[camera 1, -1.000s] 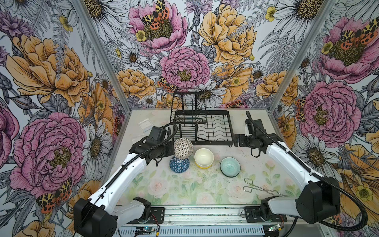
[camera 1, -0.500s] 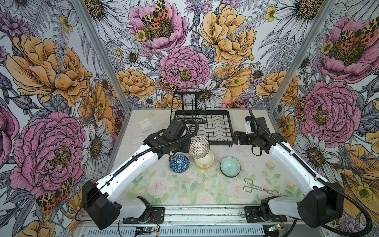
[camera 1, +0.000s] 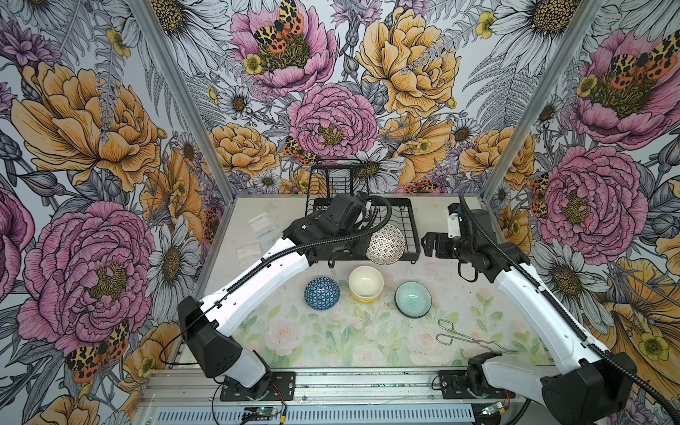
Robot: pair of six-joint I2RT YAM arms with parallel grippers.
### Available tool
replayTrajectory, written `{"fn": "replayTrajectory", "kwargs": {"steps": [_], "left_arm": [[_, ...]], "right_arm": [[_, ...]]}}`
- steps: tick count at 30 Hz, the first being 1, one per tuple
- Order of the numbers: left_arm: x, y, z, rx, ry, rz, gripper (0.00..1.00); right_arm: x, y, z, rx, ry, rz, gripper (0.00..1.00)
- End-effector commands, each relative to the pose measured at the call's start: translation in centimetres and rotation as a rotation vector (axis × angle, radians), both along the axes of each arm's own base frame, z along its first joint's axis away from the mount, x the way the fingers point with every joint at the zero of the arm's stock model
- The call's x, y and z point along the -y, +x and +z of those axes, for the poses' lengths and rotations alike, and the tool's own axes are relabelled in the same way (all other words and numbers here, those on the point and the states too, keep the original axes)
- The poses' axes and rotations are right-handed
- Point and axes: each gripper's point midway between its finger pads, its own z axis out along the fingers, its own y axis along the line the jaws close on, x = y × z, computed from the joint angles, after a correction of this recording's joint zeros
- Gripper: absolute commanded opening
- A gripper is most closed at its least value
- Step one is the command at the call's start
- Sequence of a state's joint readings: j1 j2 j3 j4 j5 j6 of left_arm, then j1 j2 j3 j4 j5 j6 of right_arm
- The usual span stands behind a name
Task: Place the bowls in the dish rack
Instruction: 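Lift the brown-patterned bowl off the blue bowl toward the dish rack, then bring the right gripper to the held bowl's rim beside the left gripper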
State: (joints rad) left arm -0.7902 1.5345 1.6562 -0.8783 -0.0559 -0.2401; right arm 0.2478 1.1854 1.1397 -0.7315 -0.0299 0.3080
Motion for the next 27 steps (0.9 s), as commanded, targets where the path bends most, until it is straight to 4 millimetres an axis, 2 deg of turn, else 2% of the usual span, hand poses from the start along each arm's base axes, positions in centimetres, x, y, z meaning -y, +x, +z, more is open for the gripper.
{"fn": "replayTrajectory", "kwargs": {"steps": [1, 4, 8, 18, 20, 27], "left_arm": [[1.8, 1.0, 4.4, 0.125, -0.078, -0.044, 0.00], [2.4, 1.8, 5.4, 0.161, -0.084, -0.052, 0.00], [3.3, 3.8, 7.0, 0.223, -0.105, -0.051, 0.00], [4.0, 9.2, 7.1, 0.265, -0.081, -0.029, 0.00], [4.4, 10.5, 6.0, 0.254, -0.067, -0.024, 0.00], [5.5, 12.1, 5.8, 0.254, -0.085, -0.039, 0.00]], "right_arm": [[0.4, 0.4, 3.0, 0.077, -0.017, -0.012, 0.99], [0.3, 0.7, 4.2, 0.105, -0.013, -0.008, 0.99], [1.2, 1.3, 5.8, 0.143, -0.035, -0.033, 1.00], [3.3, 1.5, 7.9, 0.178, -0.005, -0.095, 0.99], [2.9, 1.6, 8.6, 0.187, 0.026, -0.081, 0.97], [-0.8, 3.8, 9.4, 0.163, 0.201, 0.007, 0.81]]}}
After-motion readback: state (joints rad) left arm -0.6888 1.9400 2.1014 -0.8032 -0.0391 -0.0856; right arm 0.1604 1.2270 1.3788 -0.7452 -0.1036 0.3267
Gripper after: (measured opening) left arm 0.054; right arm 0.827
